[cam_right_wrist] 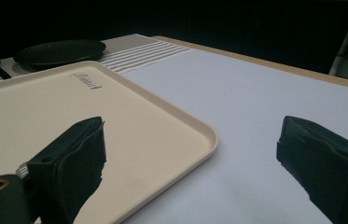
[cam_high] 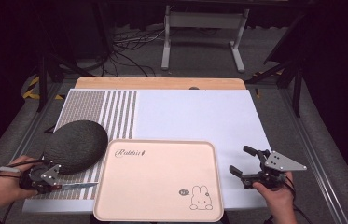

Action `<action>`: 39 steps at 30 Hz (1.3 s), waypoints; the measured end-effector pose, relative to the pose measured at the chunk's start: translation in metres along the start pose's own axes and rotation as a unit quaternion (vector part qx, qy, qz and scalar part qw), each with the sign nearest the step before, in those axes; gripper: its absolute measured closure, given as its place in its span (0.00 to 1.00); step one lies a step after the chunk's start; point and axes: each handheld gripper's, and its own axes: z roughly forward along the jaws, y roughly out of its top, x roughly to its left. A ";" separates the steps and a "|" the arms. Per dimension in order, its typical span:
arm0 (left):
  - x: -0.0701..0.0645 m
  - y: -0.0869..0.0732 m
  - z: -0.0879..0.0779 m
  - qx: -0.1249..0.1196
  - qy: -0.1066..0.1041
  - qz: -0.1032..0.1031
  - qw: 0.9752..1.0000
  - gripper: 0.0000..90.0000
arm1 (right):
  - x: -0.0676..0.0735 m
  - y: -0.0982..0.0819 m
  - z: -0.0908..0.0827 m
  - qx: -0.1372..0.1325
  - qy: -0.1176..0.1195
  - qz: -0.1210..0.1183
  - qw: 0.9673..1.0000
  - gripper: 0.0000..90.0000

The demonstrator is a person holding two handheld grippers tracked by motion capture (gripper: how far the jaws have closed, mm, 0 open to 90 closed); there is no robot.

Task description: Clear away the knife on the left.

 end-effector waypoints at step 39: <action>-0.014 0.036 -0.074 -0.169 -0.080 -0.246 0.951 0.85 | -0.001 -0.001 -0.002 0.000 -0.002 0.005 1.000 0.10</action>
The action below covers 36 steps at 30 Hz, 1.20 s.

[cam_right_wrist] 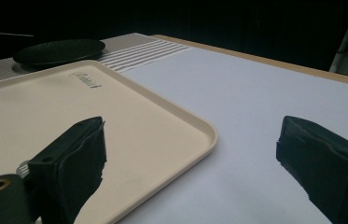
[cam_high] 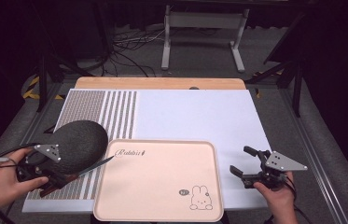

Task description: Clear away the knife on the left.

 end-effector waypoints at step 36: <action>-0.042 0.059 0.062 -0.081 0.030 -0.094 0.992 0.85 | -0.002 -0.002 -0.002 0.010 -0.007 0.001 1.000 0.11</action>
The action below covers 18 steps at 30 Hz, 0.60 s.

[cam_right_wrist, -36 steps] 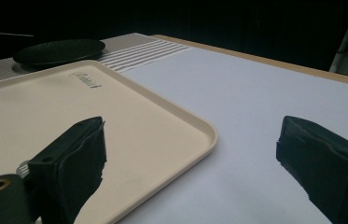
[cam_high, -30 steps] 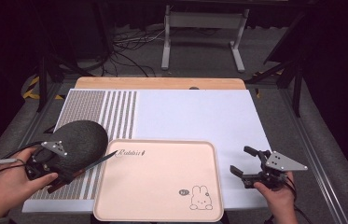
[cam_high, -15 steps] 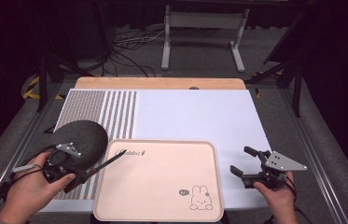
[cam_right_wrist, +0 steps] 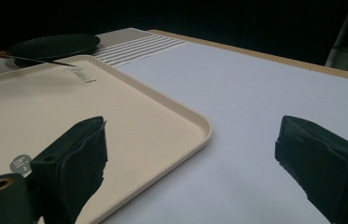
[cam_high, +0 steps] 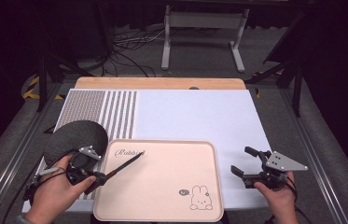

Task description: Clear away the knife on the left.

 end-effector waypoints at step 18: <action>-0.015 0.005 0.031 0.020 -0.026 -0.003 0.999 0.85 | 0.000 -0.001 0.000 -0.001 0.000 0.004 1.000 0.11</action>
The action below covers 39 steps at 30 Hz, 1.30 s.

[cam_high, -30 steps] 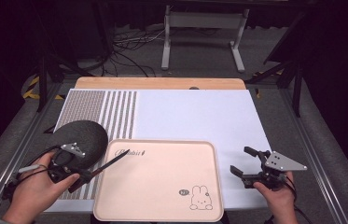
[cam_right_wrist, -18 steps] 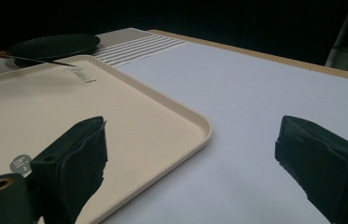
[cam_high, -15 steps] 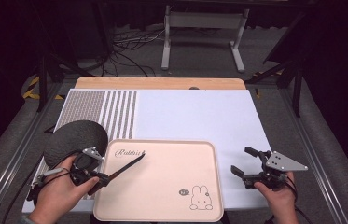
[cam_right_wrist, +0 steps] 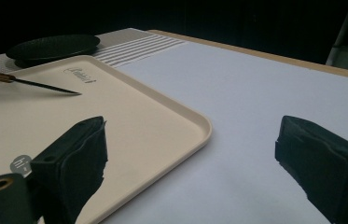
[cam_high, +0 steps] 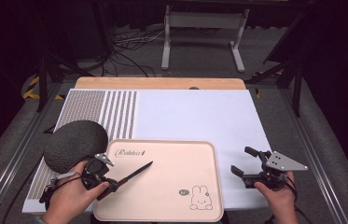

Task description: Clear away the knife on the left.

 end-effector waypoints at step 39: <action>-0.001 0.001 0.014 0.021 -0.007 0.020 1.000 0.52 | 0.000 0.000 0.000 0.001 0.004 -0.002 1.000 0.10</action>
